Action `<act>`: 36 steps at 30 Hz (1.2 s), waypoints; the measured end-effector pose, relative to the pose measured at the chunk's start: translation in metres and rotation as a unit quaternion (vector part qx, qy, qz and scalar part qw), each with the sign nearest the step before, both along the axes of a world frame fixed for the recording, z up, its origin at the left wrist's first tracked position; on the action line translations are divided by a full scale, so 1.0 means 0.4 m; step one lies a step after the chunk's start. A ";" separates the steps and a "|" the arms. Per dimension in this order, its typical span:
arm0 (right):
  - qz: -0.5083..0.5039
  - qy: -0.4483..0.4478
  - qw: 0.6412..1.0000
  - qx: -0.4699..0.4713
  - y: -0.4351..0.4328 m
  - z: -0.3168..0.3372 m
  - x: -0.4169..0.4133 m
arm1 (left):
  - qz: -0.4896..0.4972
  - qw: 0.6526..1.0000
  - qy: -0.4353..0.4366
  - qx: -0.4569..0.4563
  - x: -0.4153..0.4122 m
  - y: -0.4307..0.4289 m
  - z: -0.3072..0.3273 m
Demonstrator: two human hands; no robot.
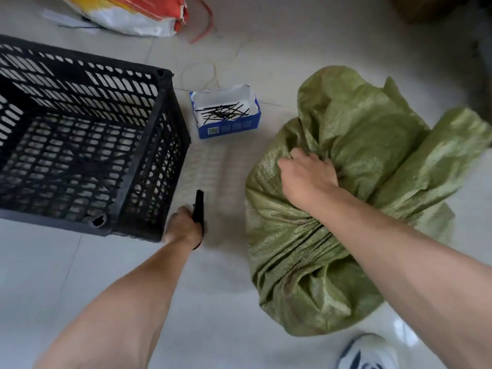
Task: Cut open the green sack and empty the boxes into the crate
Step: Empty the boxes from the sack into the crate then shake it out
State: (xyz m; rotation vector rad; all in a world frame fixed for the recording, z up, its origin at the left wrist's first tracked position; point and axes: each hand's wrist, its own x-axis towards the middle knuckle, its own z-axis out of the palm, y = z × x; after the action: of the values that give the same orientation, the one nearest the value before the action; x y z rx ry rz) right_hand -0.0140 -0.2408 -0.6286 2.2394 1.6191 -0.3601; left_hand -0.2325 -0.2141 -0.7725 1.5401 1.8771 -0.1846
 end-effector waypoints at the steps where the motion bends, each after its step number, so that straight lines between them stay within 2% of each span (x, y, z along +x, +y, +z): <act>1: 0.010 0.002 1.000 0.025 0.001 0.000 -0.020 | -0.008 1.000 0.004 0.005 0.003 0.001 -0.003; 7: 0.062 0.020 0.991 0.116 0.026 0.000 -0.108 | -0.009 1.000 0.003 -0.016 -0.004 0.017 0.002; 11: 0.118 0.041 0.985 0.120 0.044 0.003 -0.125 | -0.018 0.999 -0.021 0.016 0.013 0.035 0.065; 18: 0.125 0.085 0.977 0.151 0.114 0.034 -0.100 | -0.106 0.987 -0.051 0.110 0.098 0.132 0.262; 23: 0.113 0.136 0.971 0.158 0.219 0.047 -0.046 | -0.102 0.986 -0.030 0.132 0.130 0.191 0.355; 27: 0.143 0.122 0.972 0.138 0.316 0.037 -0.009 | -0.090 0.987 -0.003 0.132 0.171 0.225 0.388; 30: 0.104 0.168 0.970 0.140 0.390 0.012 0.024 | -0.097 0.988 -0.011 0.120 0.210 0.261 0.379; 33: 0.005 0.240 0.960 0.140 0.462 -0.050 0.063 | -0.107 0.987 -0.036 0.113 0.243 0.309 0.339; 36: -0.106 0.330 0.925 0.156 0.525 -0.107 0.081 | -0.094 0.988 -0.057 0.111 0.257 0.359 0.295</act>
State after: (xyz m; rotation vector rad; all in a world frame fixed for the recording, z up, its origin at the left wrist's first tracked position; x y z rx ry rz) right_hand 0.0183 -0.0310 -0.6714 2.7330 1.8396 -1.0819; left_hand -0.1299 -0.0704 -0.6544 1.8390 1.7080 0.0288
